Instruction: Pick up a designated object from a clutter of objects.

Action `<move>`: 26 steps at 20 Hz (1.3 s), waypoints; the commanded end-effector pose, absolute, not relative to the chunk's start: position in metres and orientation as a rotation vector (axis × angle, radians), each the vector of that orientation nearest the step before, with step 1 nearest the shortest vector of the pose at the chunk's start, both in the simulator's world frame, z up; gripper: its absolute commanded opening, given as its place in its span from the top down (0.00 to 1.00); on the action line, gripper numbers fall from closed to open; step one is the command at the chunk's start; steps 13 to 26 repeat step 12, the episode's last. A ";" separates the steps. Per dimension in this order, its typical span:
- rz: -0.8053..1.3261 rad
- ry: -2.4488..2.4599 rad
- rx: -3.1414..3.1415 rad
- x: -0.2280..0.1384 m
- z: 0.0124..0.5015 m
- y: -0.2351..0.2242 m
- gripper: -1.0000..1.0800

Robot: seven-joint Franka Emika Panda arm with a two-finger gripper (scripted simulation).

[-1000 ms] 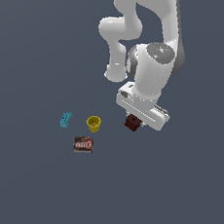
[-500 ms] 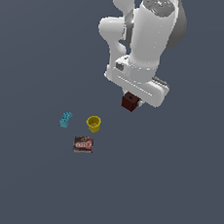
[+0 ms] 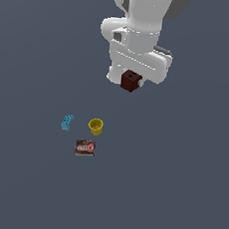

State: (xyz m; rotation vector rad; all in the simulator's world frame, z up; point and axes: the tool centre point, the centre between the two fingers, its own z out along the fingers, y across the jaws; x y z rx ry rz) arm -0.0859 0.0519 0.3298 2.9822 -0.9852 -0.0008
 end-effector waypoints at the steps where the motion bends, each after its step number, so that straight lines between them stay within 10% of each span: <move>1: 0.000 -0.985 2.983 -0.093 0.345 0.047 1.00; 26: 0.001 -0.984 2.983 -0.106 0.372 0.040 1.00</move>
